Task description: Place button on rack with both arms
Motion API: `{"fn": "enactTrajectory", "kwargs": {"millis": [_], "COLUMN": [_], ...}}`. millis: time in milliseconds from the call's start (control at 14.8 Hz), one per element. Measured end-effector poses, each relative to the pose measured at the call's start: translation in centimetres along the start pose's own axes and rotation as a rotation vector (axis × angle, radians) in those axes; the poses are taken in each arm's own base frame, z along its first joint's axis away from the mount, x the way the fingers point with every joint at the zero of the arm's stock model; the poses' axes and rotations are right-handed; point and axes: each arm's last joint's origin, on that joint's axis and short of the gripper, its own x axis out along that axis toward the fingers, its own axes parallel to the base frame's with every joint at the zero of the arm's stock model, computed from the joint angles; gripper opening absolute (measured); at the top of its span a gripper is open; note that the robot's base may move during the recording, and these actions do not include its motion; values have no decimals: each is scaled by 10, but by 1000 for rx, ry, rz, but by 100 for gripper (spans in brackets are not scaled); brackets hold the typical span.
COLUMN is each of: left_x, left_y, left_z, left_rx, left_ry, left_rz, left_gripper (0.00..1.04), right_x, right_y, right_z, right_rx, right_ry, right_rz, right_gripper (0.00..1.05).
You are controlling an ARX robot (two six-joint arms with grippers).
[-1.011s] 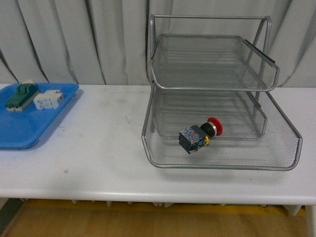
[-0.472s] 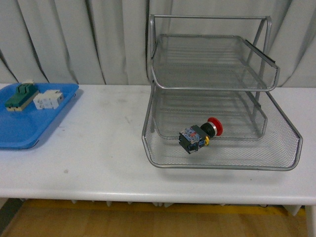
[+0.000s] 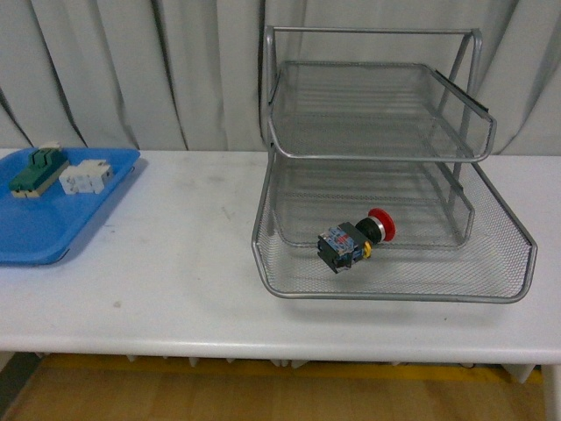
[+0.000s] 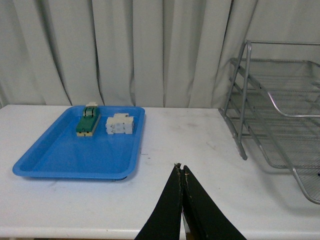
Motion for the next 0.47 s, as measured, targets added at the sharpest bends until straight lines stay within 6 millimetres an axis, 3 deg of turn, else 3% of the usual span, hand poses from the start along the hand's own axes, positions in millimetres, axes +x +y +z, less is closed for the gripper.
{"fn": "enactTrajectory", "kwargs": {"millis": [404, 472], "left_x": [-13, -16], "left_y": [0, 0], "left_z": [-7, -1], "left_rx": [0, 0], "left_ry": [55, -8], "left_rz": [-3, -2], "left_gripper": [2, 2], "right_x": [0, 0], "right_y": [0, 0], "right_z": [0, 0], "right_rx": [0, 0], "right_ry": [0, 0], "right_rz": [0, 0], "right_gripper": [98, 98]}}
